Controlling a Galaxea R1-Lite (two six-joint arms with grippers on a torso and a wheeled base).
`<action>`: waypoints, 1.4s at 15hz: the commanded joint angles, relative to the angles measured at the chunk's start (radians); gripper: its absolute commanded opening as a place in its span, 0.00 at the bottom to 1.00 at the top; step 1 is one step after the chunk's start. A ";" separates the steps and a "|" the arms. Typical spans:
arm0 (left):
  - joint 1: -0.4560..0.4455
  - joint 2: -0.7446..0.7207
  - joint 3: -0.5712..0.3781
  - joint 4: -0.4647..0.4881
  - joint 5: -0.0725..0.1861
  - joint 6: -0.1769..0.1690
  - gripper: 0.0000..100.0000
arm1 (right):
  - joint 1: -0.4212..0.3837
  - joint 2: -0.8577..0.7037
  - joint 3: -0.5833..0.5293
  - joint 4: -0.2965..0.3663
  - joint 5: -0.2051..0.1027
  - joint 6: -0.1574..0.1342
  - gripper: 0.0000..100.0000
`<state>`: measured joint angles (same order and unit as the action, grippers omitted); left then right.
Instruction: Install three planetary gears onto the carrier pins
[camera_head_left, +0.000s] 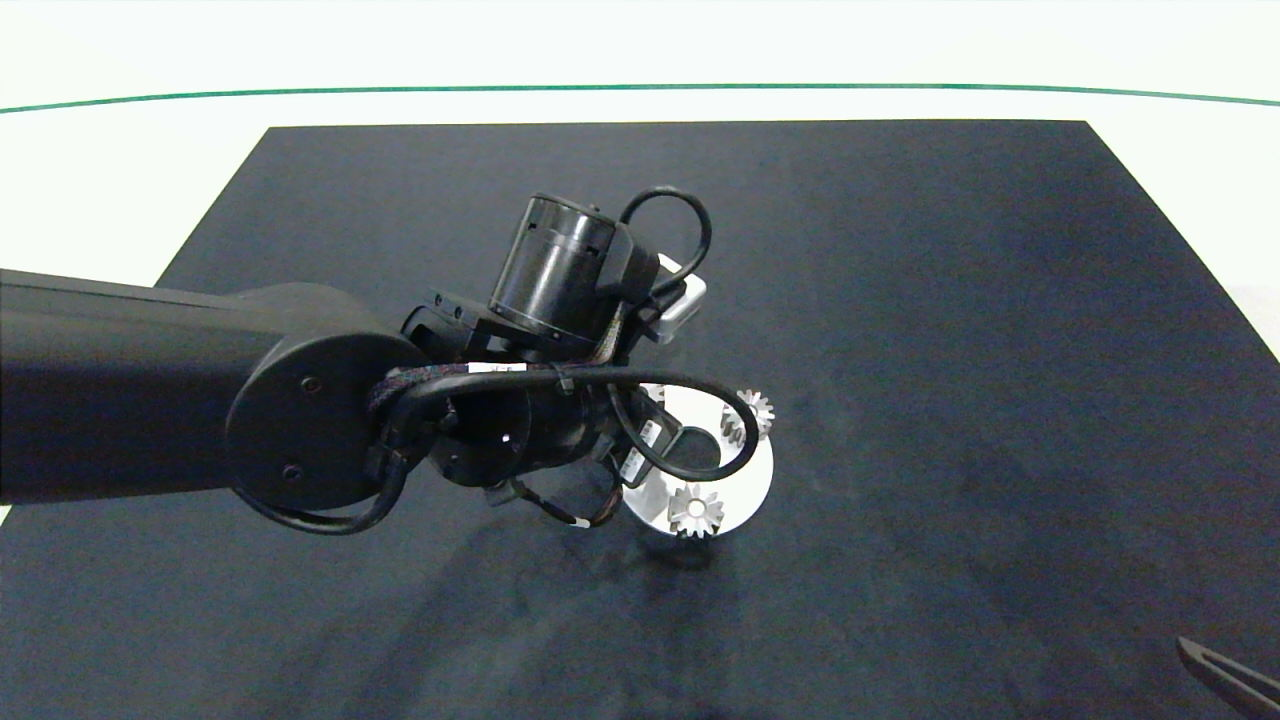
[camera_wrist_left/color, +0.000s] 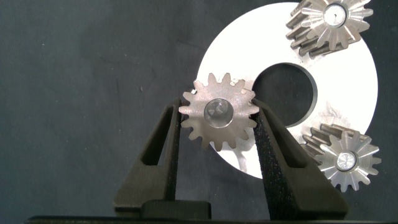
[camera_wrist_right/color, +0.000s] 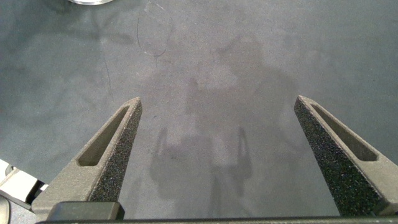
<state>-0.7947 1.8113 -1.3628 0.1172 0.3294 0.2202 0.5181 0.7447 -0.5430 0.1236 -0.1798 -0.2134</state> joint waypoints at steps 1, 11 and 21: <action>0.000 0.002 0.004 0.001 0.004 0.001 0.00 | 0.000 0.001 0.000 0.001 -0.001 -0.001 1.00; -0.001 0.020 -0.001 -0.001 0.004 -0.002 0.00 | 0.014 -0.002 0.000 0.002 -0.004 -0.001 1.00; 0.002 0.005 -0.001 0.001 0.002 -0.002 0.00 | 0.016 -0.001 0.006 0.001 -0.004 0.000 1.00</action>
<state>-0.7936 1.8247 -1.3634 0.1187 0.3285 0.2168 0.5330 0.7428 -0.5372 0.1240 -0.1832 -0.2130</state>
